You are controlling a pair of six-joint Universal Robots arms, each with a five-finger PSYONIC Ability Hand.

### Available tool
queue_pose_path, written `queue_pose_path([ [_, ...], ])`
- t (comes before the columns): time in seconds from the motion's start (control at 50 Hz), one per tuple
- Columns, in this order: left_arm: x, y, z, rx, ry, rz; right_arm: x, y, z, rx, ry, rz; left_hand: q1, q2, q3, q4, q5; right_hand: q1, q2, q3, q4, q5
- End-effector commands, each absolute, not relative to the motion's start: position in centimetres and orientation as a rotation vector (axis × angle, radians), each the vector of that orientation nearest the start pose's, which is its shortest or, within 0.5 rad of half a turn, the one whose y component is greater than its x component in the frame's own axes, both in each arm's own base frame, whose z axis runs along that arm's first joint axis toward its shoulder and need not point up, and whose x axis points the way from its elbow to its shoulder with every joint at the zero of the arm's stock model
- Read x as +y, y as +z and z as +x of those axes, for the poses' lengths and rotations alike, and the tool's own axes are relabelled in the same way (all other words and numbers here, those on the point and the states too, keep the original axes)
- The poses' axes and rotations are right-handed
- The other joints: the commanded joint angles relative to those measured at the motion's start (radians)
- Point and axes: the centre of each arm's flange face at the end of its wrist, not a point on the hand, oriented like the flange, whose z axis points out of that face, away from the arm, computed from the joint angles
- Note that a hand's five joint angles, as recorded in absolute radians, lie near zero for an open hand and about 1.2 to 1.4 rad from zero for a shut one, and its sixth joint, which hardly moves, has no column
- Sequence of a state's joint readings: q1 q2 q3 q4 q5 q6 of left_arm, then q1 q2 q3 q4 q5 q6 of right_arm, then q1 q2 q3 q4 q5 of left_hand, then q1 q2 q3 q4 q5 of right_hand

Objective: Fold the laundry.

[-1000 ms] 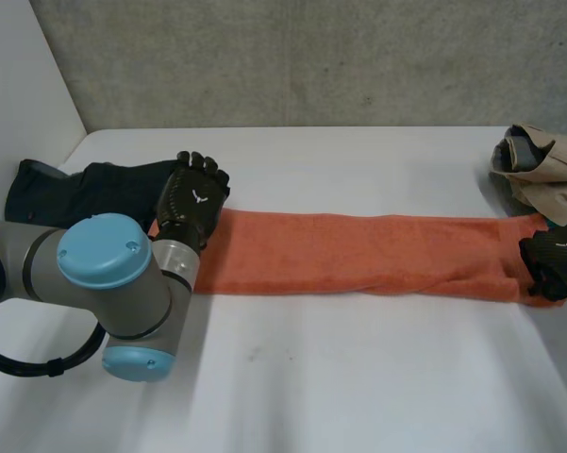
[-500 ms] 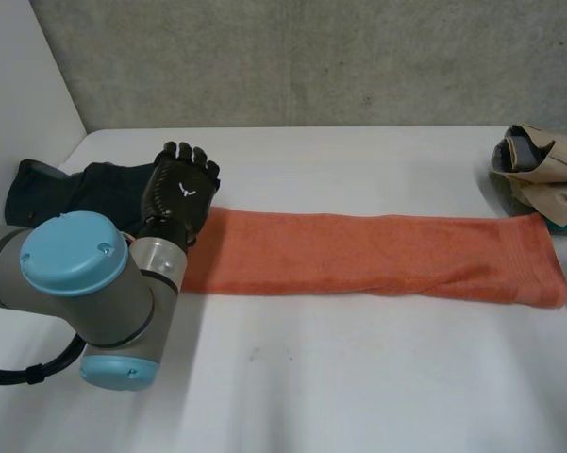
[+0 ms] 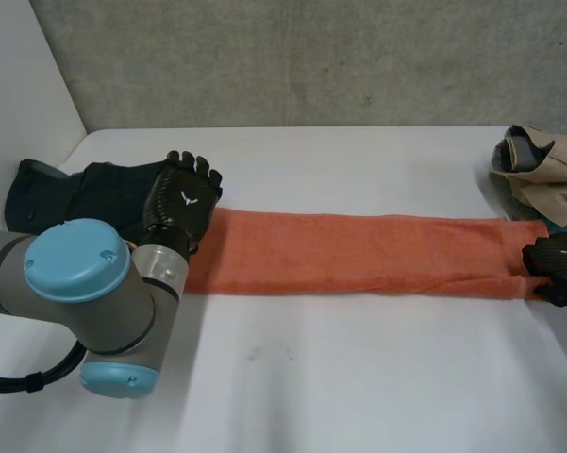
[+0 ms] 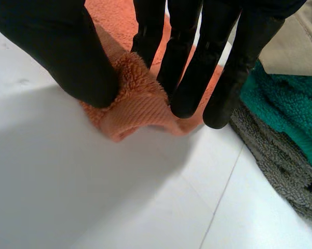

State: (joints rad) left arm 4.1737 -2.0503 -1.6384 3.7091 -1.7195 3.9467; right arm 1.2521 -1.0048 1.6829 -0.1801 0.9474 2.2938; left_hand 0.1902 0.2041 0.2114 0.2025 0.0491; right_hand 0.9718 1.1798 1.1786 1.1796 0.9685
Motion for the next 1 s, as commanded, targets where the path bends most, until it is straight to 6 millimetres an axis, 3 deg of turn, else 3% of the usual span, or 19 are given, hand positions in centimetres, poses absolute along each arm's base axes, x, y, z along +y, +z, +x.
queue_pose_path([
  [0.02, -27.1, 17.7, -29.9, 1.661, -2.020, 1.123, -36.2, 11.5, 6.9, 2.470, -1.806, -1.200, -0.015, -0.029, -0.036, -0.027, -0.048, 0.424, 0.217, 0.218, 0.217, 0.253],
  [0.1, -26.7, 18.6, -29.6, 1.647, -2.038, 1.110, -36.2, 13.3, 5.9, 2.482, -1.892, -1.282, -0.015, -0.029, -0.036, -0.027, -0.048, 0.424, 0.217, 0.218, 0.217, 0.253],
  [0.22, -26.2, 19.4, -29.0, 1.641, -2.043, 1.097, -36.8, 15.9, 0.1, 2.616, -2.037, -1.489, -0.015, -0.029, -0.036, -0.027, -0.048, 0.424, 0.217, 0.218, 0.217, 0.253],
  [0.26, -26.1, 19.5, -28.7, 1.642, -2.042, 1.089, -36.9, 16.0, -0.3, 2.618, -2.046, -1.553, -0.015, -0.029, -0.036, -0.027, -0.048, 0.424, 0.217, 0.218, 0.217, 0.253],
  [0.32, -26.2, 19.9, -28.0, 1.641, -2.036, 1.065, -36.9, 17.6, 1.0, 2.539, -2.103, -1.655, -0.015, -0.029, -0.036, -0.027, -0.048, 0.424, 0.217, 0.218, 0.217, 0.253],
  [0.38, -26.4, 20.3, -27.3, 1.639, -2.032, 1.041, -36.5, 19.7, 5.3, 2.336, -2.202, -1.753, -0.015, -0.029, -0.036, -0.027, -0.048, 0.424, 0.217, 0.218, 0.217, 0.253],
  [0.46, -26.7, 21.0, -26.6, 1.635, -2.037, 1.006, -35.5, 20.6, 11.0, 2.104, -2.229, -1.795, -0.015, -0.029, -0.036, -0.027, -0.048, 0.424, 0.217, 0.218, 0.217, 0.253],
  [0.48, -26.7, 21.1, -26.5, 1.635, -2.040, 0.997, -34.7, 20.9, 13.8, 1.990, -2.226, -1.819, -0.015, -0.029, -0.036, -0.027, -0.048, 0.424, 0.217, 0.218, 0.217, 0.253],
  [0.54, -27.2, 21.8, -25.7, 1.639, -2.052, 0.946, -33.1, 21.8, 18.4, 1.786, -2.232, -1.861, -0.015, -0.029, -0.036, -0.027, -0.048, 0.424, 0.217, 0.218, 0.217, 0.253],
  [0.56, -27.4, 21.9, -25.4, 1.641, -2.053, 0.934, -31.9, 22.4, 21.4, 1.649, -2.238, -1.881, -0.015, -0.029, -0.036, -0.027, -0.048, 0.424, 0.217, 0.218, 0.217, 0.253],
  [0.6, -27.7, 22.6, -24.8, 1.646, -2.068, 0.887, -30.3, 23.2, 24.6, 1.497, -2.249, -1.889, -0.015, -0.029, -0.036, -0.027, -0.048, 0.424, 0.217, 0.218, 0.217, 0.253],
  [0.62, -27.8, 22.8, -24.6, 1.648, -2.074, 0.875, -29.2, 23.2, 27.3, 1.384, -2.239, -1.885, -0.015, -0.029, -0.036, -0.027, -0.048, 0.424, 0.217, 0.218, 0.217, 0.253],
  [0.68, -28.2, 23.0, -24.1, 1.667, -2.084, 0.833, -27.6, 21.8, 31.7, 1.233, -2.187, -1.865, -0.015, -0.029, -0.036, -0.027, -0.048, 0.424, 0.217, 0.218, 0.217, 0.253],
  [0.7, -28.2, 23.0, -24.0, 1.676, -2.083, 0.830, -26.6, 21.1, 34.0, 1.158, -2.162, -1.849, -0.015, -0.029, -0.036, -0.027, -0.048, 0.424, 0.217, 0.218, 0.217, 0.253],
  [0.76, -28.2, 22.9, -23.9, 1.696, -2.093, 0.814, -24.2, 18.7, 38.0, 1.052, -2.071, -1.829, -0.015, -0.029, -0.036, -0.027, -0.048, 0.424, 0.217, 0.218, 0.217, 0.253],
  [0.88, -27.5, 21.5, -24.1, 1.740, -2.067, 0.853, -21.1, 13.7, 41.9, 0.970, -1.940, -1.862, -0.015, -0.029, -0.036, -0.027, -0.048, 0.424, 0.217, 0.218, 0.217, 0.253],
  [0.96, -27.4, 21.3, -24.2, 1.744, -2.065, 0.859, -21.2, 14.0, 41.7, 1.004, -1.947, -1.843, -0.015, -0.029, -0.036, -0.027, -0.048, -0.587, -0.795, -0.794, -0.795, -0.759],
  [1.0, -27.5, 21.6, -24.5, 1.732, -2.082, 0.861, -21.2, 14.6, 41.4, 1.036, -1.958, -1.823, -0.015, -0.029, -0.036, -0.027, -0.048, -0.742, -0.950, -0.949, -0.950, -0.913],
])
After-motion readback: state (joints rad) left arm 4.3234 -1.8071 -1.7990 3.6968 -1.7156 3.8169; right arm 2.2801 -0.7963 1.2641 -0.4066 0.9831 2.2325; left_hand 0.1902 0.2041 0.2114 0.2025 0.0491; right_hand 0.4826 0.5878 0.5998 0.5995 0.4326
